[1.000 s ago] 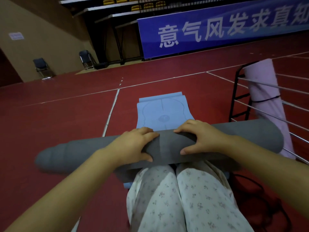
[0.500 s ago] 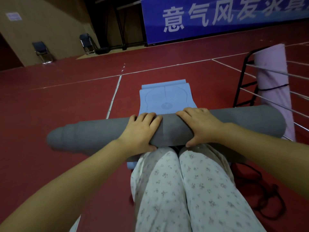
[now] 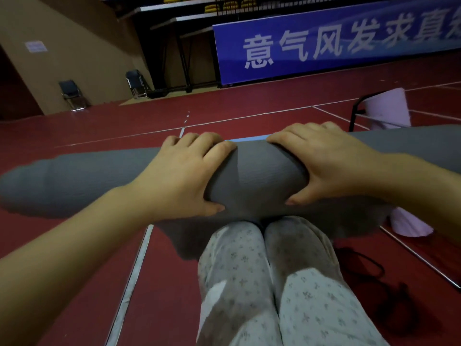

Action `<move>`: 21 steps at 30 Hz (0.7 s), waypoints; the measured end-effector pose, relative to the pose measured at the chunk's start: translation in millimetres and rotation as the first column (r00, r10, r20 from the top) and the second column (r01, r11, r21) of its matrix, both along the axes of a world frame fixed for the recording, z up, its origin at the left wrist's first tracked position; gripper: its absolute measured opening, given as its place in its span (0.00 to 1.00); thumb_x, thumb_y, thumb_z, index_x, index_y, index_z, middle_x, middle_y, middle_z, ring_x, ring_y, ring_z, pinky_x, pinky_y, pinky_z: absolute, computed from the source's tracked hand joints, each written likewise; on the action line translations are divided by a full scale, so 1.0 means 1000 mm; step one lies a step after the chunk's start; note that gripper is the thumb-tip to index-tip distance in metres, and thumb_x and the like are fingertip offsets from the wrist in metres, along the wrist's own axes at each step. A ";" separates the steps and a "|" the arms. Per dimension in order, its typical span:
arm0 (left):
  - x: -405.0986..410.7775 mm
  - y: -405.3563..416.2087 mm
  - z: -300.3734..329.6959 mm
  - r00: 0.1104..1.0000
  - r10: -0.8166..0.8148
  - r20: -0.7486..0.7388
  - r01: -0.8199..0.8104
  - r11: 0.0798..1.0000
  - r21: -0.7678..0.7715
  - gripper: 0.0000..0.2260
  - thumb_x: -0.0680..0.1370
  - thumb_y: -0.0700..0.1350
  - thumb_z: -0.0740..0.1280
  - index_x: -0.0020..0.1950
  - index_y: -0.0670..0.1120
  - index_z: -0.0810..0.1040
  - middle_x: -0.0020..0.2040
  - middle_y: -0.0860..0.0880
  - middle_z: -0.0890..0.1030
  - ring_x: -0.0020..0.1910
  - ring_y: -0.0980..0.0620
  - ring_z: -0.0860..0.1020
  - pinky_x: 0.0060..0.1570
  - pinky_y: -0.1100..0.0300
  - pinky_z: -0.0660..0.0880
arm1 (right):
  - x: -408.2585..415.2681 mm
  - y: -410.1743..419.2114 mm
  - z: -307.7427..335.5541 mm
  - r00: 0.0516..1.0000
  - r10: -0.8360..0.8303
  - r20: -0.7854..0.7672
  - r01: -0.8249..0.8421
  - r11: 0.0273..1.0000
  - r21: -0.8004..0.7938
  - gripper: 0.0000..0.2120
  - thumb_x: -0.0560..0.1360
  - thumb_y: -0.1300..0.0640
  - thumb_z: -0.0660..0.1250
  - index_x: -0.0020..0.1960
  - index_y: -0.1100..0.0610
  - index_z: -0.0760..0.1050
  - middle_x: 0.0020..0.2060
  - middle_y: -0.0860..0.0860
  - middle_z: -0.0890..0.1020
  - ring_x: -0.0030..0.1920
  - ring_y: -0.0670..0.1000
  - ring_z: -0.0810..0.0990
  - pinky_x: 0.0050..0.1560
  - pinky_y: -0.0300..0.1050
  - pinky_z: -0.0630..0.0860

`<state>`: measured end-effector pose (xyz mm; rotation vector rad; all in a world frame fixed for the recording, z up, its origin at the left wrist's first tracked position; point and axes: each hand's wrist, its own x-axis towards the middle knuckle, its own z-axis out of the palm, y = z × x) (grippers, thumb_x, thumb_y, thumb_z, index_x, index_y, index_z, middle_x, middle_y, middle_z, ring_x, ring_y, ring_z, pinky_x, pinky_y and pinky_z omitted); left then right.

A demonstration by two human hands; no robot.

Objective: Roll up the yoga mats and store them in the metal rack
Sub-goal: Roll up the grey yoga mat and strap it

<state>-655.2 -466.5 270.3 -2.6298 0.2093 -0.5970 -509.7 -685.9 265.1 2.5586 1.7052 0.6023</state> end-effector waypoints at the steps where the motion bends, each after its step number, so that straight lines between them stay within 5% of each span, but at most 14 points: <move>1: -0.009 -0.005 0.004 1.000 0.011 -0.013 -0.011 1.000 -0.006 0.43 0.61 0.68 0.68 0.70 0.48 0.63 0.64 0.46 0.72 0.58 0.42 0.74 0.52 0.42 0.73 | -0.009 -0.005 0.003 1.000 0.004 -0.006 -0.004 1.000 -0.003 0.47 0.58 0.29 0.68 0.71 0.46 0.56 0.61 0.47 0.70 0.57 0.51 0.71 0.52 0.47 0.62; 6: -0.044 -0.016 -0.024 0.975 0.034 -0.220 -0.064 0.989 -0.131 0.42 0.58 0.70 0.65 0.68 0.53 0.63 0.59 0.52 0.73 0.53 0.47 0.76 0.47 0.48 0.75 | -0.040 -0.014 -0.032 0.988 0.016 -0.155 -0.035 0.992 -0.125 0.45 0.57 0.25 0.65 0.68 0.41 0.54 0.60 0.43 0.70 0.58 0.48 0.71 0.56 0.50 0.67; 11: -0.042 -0.012 -0.090 0.901 0.017 -0.433 -0.136 0.960 -0.245 0.41 0.59 0.69 0.67 0.68 0.56 0.61 0.62 0.55 0.70 0.57 0.51 0.74 0.55 0.52 0.73 | -0.038 -0.008 -0.091 0.917 -0.010 -0.400 -0.099 0.963 -0.252 0.47 0.58 0.26 0.67 0.71 0.39 0.53 0.64 0.41 0.67 0.63 0.46 0.69 0.62 0.50 0.65; 16: -0.030 0.002 -0.092 0.824 -0.060 -0.564 -0.218 0.884 -0.413 0.41 0.60 0.65 0.74 0.68 0.57 0.61 0.62 0.58 0.68 0.57 0.57 0.72 0.54 0.61 0.71 | -0.023 0.004 -0.094 0.873 0.002 -0.488 -0.141 0.959 -0.248 0.45 0.58 0.27 0.69 0.70 0.37 0.55 0.64 0.38 0.69 0.61 0.43 0.69 0.63 0.48 0.65; 21: -0.003 0.016 -0.078 0.749 -0.137 -0.648 -0.285 0.816 -0.502 0.39 0.58 0.59 0.80 0.64 0.57 0.66 0.60 0.57 0.73 0.57 0.57 0.73 0.57 0.58 0.72 | -0.008 0.010 -0.087 0.797 0.042 -0.602 -0.187 0.966 -0.180 0.46 0.60 0.31 0.73 0.71 0.37 0.57 0.66 0.34 0.65 0.64 0.38 0.66 0.64 0.36 0.64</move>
